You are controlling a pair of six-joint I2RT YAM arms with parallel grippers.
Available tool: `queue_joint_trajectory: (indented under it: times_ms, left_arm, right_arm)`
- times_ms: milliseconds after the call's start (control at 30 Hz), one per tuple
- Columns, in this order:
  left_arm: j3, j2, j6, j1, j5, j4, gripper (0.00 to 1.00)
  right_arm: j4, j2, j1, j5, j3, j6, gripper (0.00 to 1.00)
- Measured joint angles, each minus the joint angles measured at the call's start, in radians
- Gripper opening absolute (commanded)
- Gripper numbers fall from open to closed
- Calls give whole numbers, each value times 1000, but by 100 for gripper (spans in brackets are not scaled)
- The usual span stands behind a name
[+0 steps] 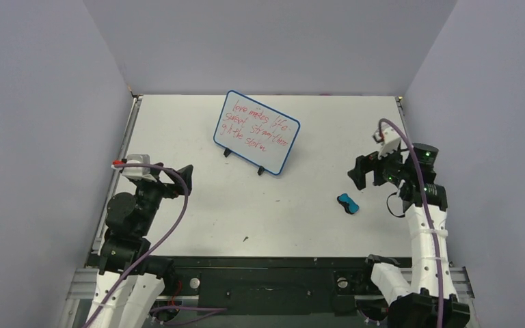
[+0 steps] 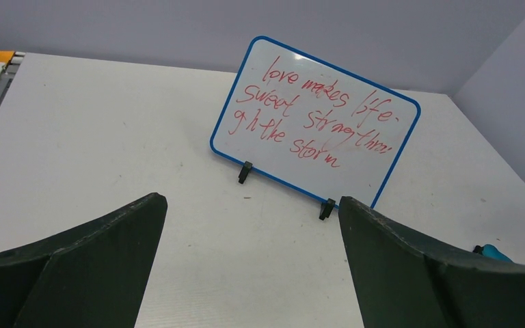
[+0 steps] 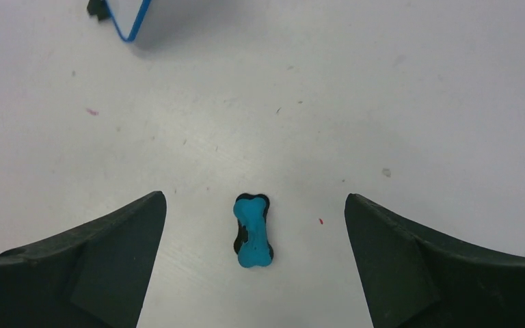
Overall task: Erase the whiteboard
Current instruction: Move the whiteboard eraser to the center of the board.
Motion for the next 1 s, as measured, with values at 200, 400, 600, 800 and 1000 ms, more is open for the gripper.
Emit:
queue_joint_trajectory:
  times_ms: [200, 400, 600, 800, 1000]
  left_arm:
    - [0, 0, -7, 0, 22, -6, 97]
    - [0, 45, -12, 0, 45, -23, 97]
    - [0, 70, -15, 2, 63, -26, 97]
    - [0, 82, -15, 11, 80, -27, 97]
    - [0, 80, -15, 12, 89, -26, 97]
  right_arm:
    - [-153, 108, 212, 169, 21, -195, 100]
    - [-169, 115, 280, 292, -23, -279, 100]
    - [-173, 197, 326, 394, -120, -314, 97]
    - [-144, 321, 334, 475, -121, -299, 90]
    - [-132, 457, 334, 486, -76, -267, 73]
